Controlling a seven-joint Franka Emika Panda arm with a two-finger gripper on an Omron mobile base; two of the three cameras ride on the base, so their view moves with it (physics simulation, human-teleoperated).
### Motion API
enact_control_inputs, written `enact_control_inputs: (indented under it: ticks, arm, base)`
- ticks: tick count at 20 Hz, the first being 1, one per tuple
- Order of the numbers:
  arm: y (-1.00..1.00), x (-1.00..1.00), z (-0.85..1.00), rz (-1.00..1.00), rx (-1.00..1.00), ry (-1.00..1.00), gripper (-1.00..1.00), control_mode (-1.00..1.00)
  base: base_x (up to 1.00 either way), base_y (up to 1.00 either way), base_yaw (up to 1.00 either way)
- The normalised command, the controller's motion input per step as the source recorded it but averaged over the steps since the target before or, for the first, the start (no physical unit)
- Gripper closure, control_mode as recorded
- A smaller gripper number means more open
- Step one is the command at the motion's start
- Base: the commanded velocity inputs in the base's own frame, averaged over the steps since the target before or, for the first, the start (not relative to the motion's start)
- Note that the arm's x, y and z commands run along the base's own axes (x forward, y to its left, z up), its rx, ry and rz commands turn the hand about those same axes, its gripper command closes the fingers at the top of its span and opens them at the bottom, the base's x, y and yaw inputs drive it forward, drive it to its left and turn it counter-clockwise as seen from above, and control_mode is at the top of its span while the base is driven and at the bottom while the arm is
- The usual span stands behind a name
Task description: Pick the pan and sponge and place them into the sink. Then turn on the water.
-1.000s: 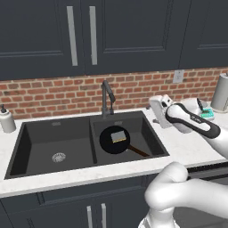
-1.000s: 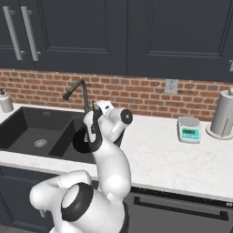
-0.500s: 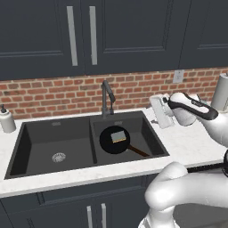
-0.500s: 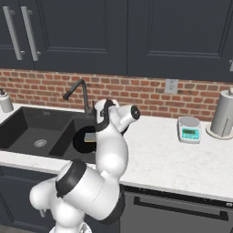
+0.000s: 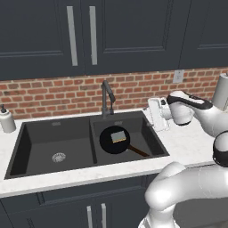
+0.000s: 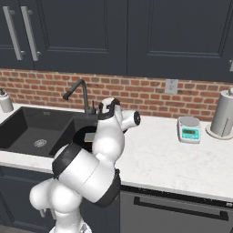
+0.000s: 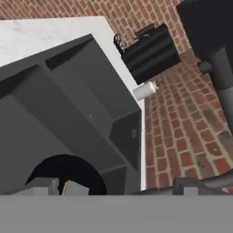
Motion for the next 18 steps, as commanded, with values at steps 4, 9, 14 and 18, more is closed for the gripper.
enact_control_inputs:
  ticks: [4,9,14,18]
  arm:
    - [0.08,0.21,-0.12,0.0,0.13,0.09,-1.0,-1.0]
    - [0.0,0.28,-0.05,-0.02,0.1,0.1,-1.0,-1.0]
    - [0.0,0.37,-0.01,-0.06,0.07,0.15,-1.0,-1.0]
    - [0.01,0.33,-0.03,-0.06,0.06,0.2,-1.0,-1.0]
  base:
    - [0.0,0.0,0.0]
    - [0.0,0.0,0.0]
    - [0.0,0.0,0.0]
    - [0.0,0.0,0.0]
